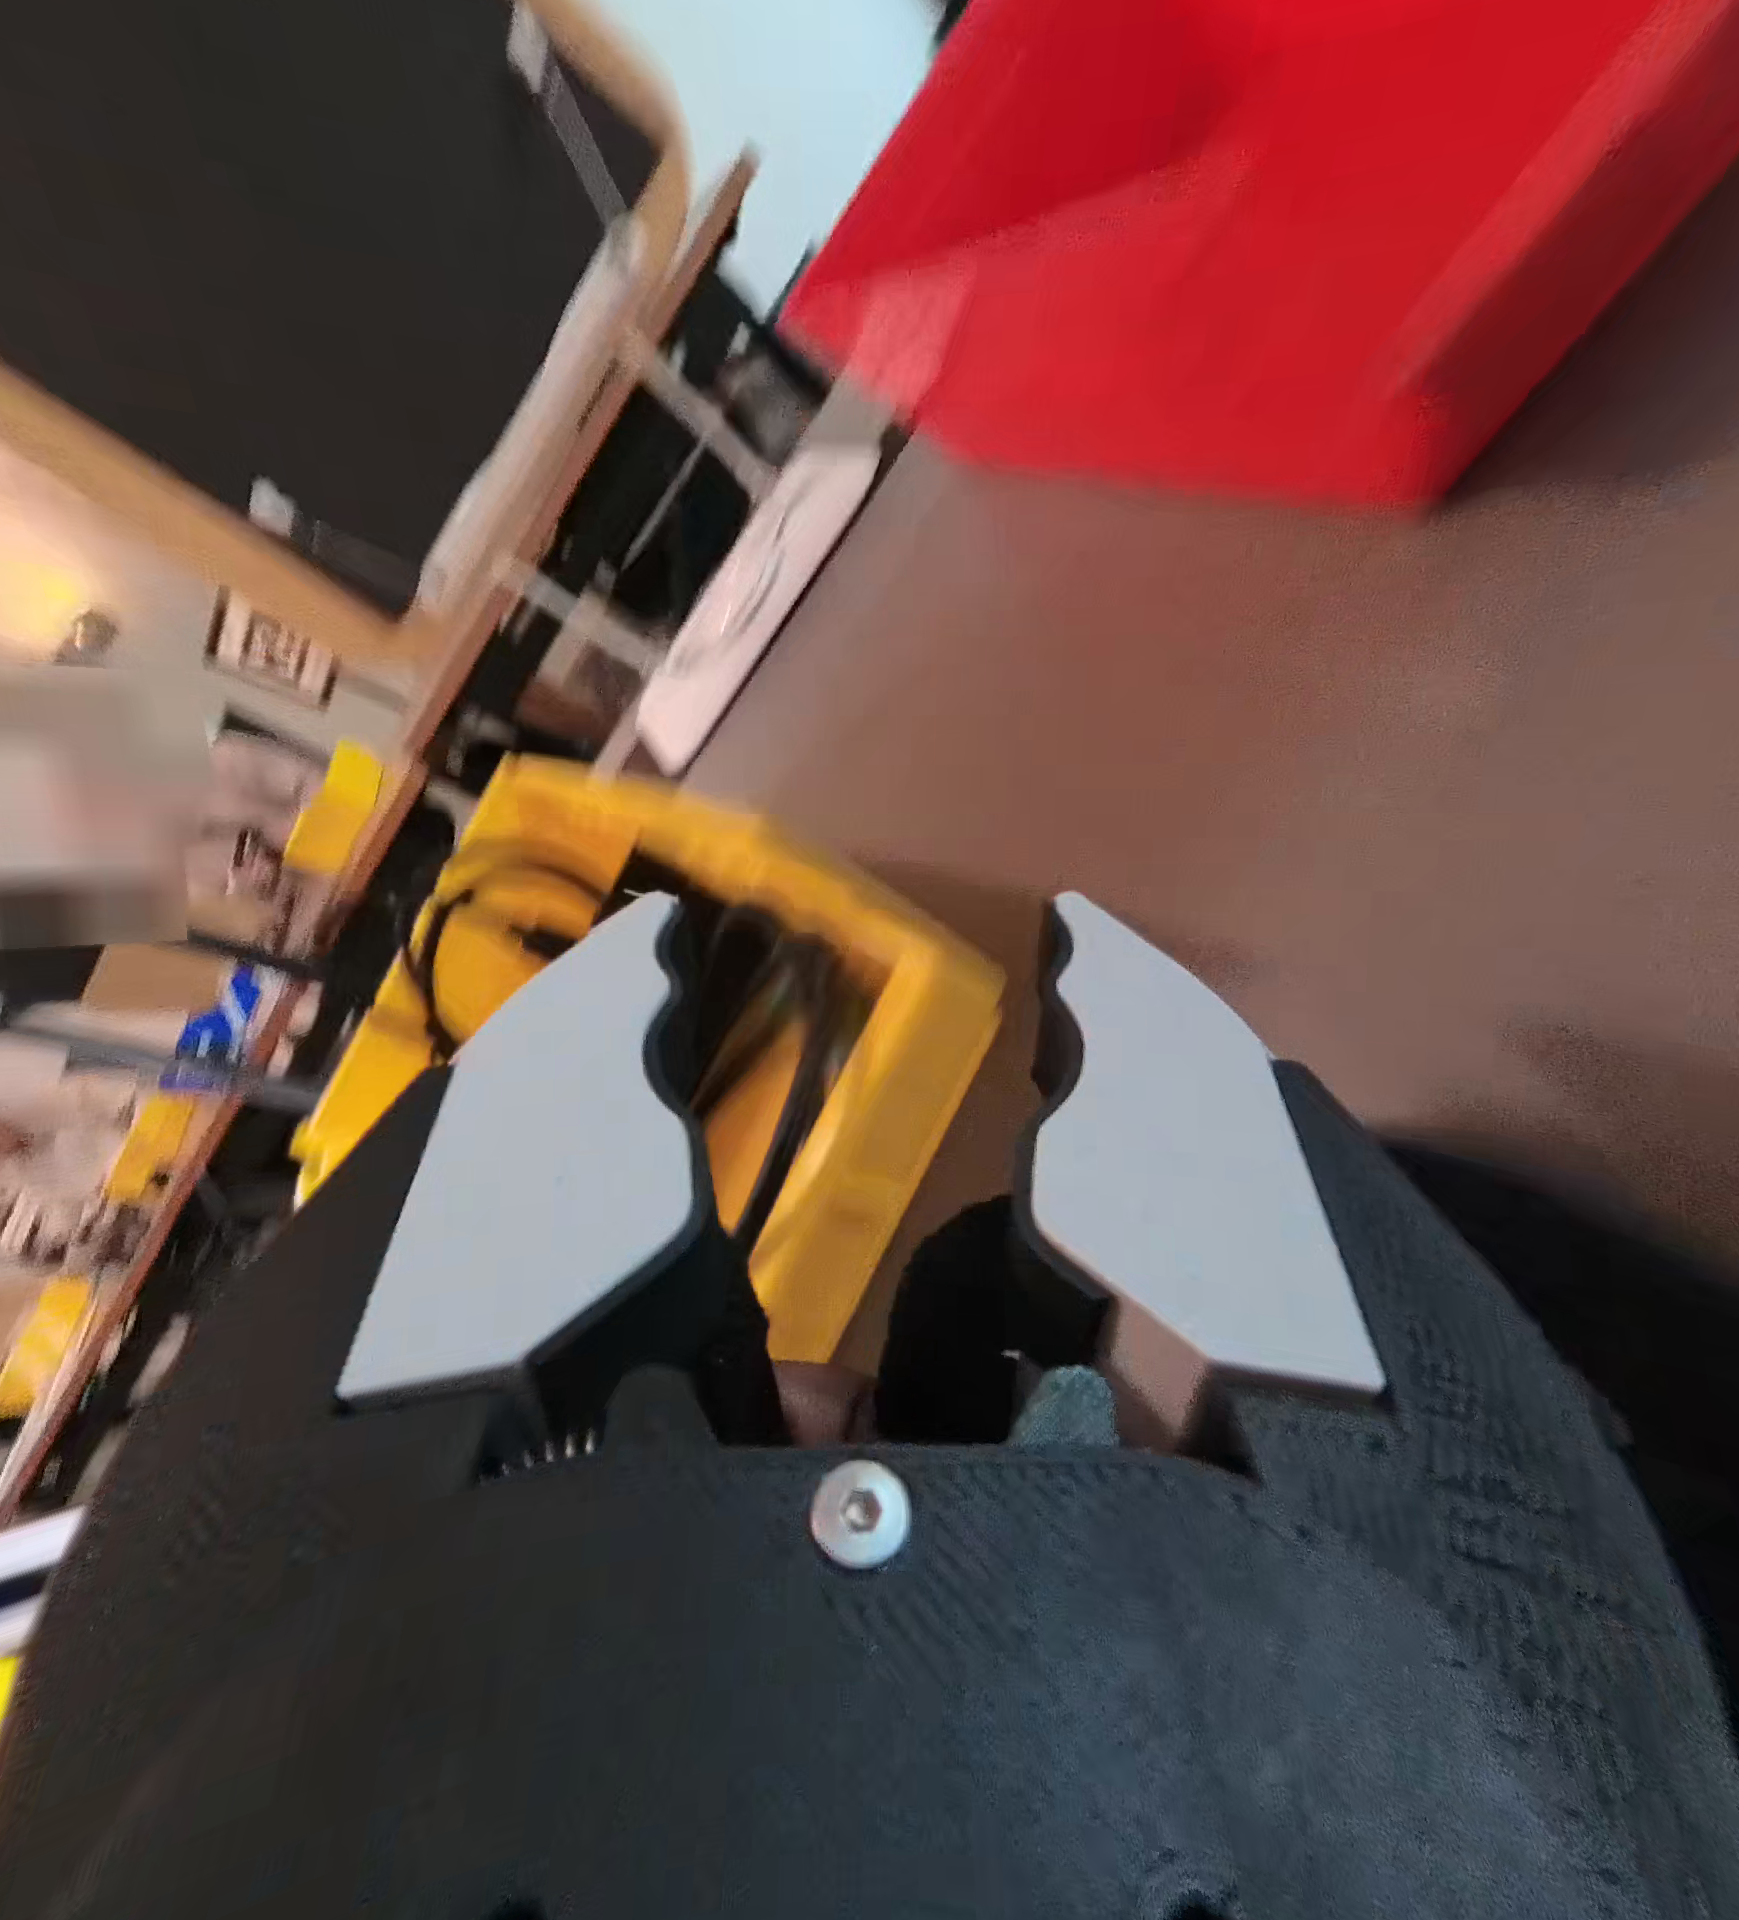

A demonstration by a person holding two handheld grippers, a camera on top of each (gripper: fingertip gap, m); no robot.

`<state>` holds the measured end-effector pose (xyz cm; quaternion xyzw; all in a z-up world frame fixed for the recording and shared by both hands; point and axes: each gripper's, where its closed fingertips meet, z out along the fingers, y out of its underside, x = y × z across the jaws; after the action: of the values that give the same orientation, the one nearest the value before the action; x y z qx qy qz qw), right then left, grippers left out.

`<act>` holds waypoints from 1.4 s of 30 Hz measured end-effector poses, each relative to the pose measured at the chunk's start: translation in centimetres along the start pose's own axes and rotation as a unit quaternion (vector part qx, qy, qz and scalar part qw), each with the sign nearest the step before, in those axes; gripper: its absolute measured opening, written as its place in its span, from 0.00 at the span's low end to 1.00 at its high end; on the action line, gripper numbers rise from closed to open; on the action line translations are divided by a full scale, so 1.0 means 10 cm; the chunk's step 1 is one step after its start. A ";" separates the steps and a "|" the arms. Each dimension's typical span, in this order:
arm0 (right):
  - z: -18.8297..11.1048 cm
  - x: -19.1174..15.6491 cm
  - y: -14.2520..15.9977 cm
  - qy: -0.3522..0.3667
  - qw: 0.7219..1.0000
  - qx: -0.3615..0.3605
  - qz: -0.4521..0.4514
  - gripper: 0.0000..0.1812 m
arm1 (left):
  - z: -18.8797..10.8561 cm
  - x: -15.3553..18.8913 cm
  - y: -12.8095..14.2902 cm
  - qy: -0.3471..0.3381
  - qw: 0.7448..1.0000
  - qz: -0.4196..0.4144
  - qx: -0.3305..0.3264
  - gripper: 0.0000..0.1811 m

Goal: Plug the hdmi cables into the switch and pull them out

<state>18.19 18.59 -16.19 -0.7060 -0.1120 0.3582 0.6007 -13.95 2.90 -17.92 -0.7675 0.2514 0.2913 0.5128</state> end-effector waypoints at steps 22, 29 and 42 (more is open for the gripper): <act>0.46 0.64 0.27 0.115 0.944 -0.199 -0.235 0.04 | -0.12 -0.48 1.80 0.083 0.955 0.008 -0.284 0.22; 0.27 1.00 0.14 0.115 0.947 -0.205 -0.218 0.04 | -0.50 -0.58 2.08 0.056 0.948 -0.012 -0.312 0.22; -0.01 1.40 -0.02 0.128 0.947 -0.200 -0.217 0.04 | -1.06 -0.70 2.48 0.014 0.924 -0.057 -0.379 0.22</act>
<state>28.38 26.79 -21.20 -0.8103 -0.2534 0.0959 0.5196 -33.83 -15.04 -25.62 -0.9216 0.0851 0.3243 0.1958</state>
